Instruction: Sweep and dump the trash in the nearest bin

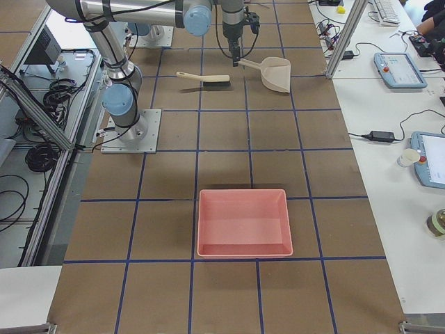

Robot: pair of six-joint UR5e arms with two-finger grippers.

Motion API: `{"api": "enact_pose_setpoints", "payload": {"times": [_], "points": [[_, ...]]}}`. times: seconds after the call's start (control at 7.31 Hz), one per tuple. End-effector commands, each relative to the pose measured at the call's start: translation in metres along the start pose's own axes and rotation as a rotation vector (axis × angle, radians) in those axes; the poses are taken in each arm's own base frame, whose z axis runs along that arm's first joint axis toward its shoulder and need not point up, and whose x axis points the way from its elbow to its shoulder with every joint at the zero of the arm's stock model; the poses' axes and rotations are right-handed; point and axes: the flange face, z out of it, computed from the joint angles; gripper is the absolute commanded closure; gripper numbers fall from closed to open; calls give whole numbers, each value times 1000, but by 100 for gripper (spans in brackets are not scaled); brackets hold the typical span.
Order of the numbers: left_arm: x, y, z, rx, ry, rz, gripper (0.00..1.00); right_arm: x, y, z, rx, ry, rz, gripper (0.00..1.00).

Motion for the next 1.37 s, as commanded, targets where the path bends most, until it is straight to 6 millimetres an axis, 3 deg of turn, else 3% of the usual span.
{"api": "enact_pose_setpoints", "payload": {"times": [0.0, 1.23], "points": [[-4, 6, 1, -34, -46, -3, 0, 2, 2, 2, -28, 22, 1, 0], [-7, 2, -1, -7, -40, -46, 0, 5, 2, 4, -21, 9, 0, 0]]}}
